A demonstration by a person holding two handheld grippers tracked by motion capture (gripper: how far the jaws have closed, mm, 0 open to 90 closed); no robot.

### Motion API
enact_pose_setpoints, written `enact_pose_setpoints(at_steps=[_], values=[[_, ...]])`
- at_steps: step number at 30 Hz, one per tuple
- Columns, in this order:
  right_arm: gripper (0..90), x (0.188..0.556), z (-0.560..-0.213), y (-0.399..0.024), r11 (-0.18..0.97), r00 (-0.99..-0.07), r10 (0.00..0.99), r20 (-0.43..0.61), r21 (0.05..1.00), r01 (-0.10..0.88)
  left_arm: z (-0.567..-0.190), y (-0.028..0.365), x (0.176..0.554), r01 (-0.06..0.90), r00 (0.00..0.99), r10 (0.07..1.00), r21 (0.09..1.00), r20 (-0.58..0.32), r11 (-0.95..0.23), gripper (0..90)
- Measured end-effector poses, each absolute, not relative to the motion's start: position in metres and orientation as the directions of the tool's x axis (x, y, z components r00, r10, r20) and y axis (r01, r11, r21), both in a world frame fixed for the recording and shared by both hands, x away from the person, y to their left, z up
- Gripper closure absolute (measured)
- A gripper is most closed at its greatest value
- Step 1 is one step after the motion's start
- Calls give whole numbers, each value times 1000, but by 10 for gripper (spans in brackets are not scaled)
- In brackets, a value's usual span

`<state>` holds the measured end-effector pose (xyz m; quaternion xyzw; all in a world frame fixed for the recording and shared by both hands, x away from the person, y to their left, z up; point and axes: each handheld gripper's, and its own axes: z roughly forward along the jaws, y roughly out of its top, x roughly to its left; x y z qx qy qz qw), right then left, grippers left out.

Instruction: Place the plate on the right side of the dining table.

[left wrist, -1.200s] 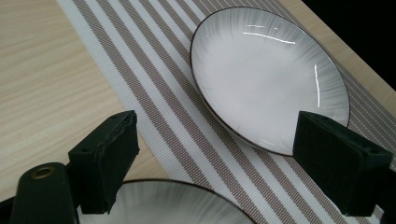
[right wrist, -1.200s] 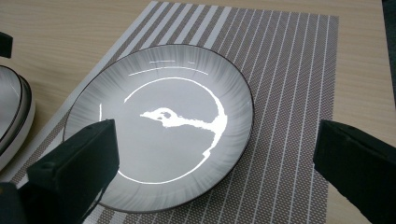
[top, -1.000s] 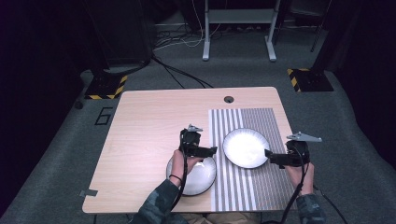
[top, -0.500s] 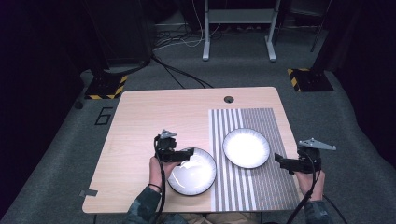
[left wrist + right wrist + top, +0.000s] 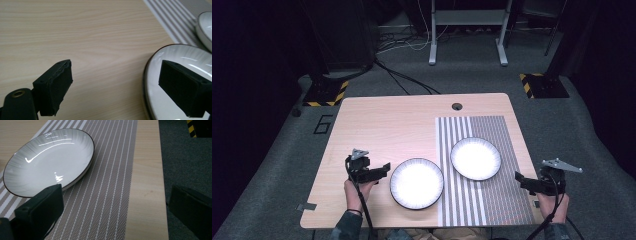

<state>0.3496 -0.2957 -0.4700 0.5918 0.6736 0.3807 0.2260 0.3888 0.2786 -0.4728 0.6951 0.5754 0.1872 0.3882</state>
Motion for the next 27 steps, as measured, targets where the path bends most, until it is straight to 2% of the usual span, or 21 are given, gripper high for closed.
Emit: enact_pose_setpoints(at_steps=[10, 17, 27], values=[[0, 342, -494, -307, 1, -157, 979, 133, 757, 654, -501, 310, 376, 680, 187, 974, 733, -127, -35, 105], [0, 346, -510, -310, 3, -120, 987, 108, 734, 680, -516, 317, 374, 671, 226, 969, 737, -97, -83, 98], [0, 354, -528, -307, 35, -98, 994, 52, 693, 720, -526, 317, 376, 684, 233, 970, 720, -68, -114, 92]])
